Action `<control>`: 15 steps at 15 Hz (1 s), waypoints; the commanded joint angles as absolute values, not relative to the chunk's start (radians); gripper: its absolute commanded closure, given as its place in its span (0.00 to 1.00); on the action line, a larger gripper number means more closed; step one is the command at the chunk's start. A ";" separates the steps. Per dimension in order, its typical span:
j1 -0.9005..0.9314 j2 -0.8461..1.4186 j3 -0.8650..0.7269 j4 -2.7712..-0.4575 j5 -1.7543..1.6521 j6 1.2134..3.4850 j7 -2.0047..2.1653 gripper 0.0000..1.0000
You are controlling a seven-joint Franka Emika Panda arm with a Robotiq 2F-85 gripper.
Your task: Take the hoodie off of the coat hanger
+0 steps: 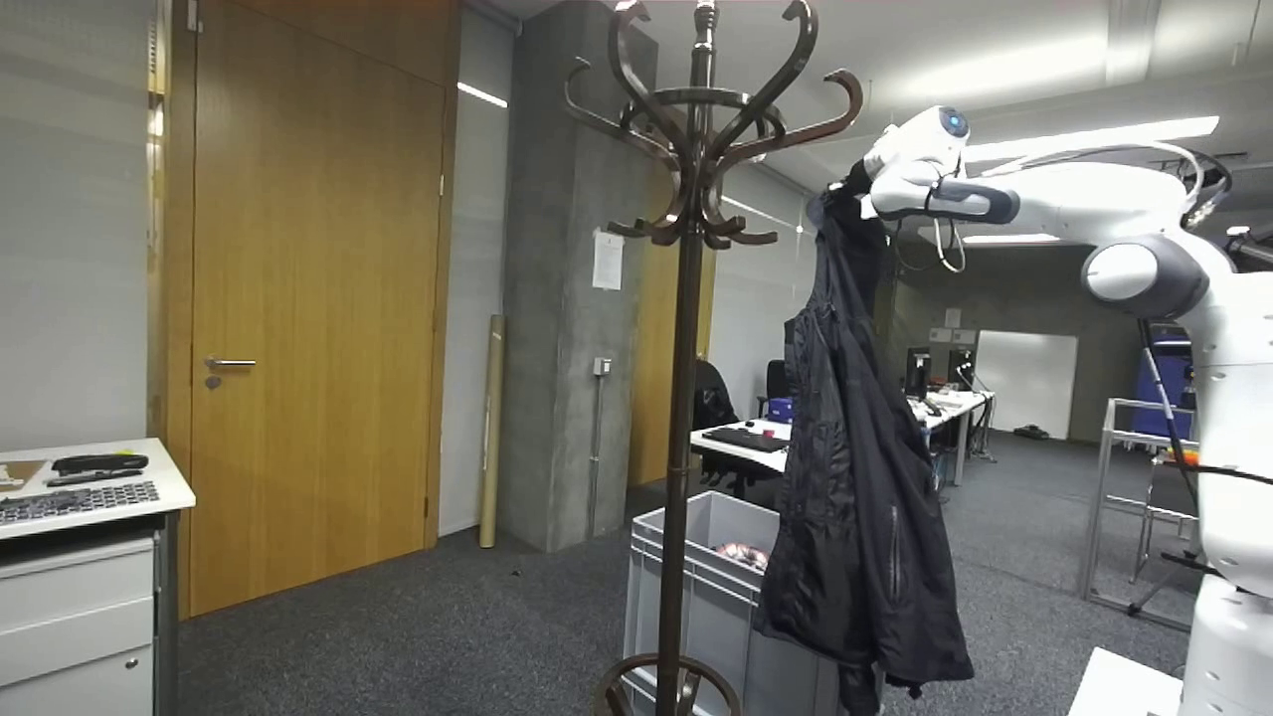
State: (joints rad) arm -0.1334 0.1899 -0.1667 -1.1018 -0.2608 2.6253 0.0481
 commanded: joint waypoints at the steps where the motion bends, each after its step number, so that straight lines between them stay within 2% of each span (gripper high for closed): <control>1: -0.150 0.400 -0.189 -0.869 -0.239 2.647 0.085 0.99; 8: -0.186 0.686 -0.185 -0.639 -0.190 2.569 0.115 0.99; 15: -0.193 0.805 -0.168 -0.502 -0.112 2.458 0.113 0.99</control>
State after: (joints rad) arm -0.1759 0.7404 -0.1840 -0.6295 -0.1406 2.5177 0.1056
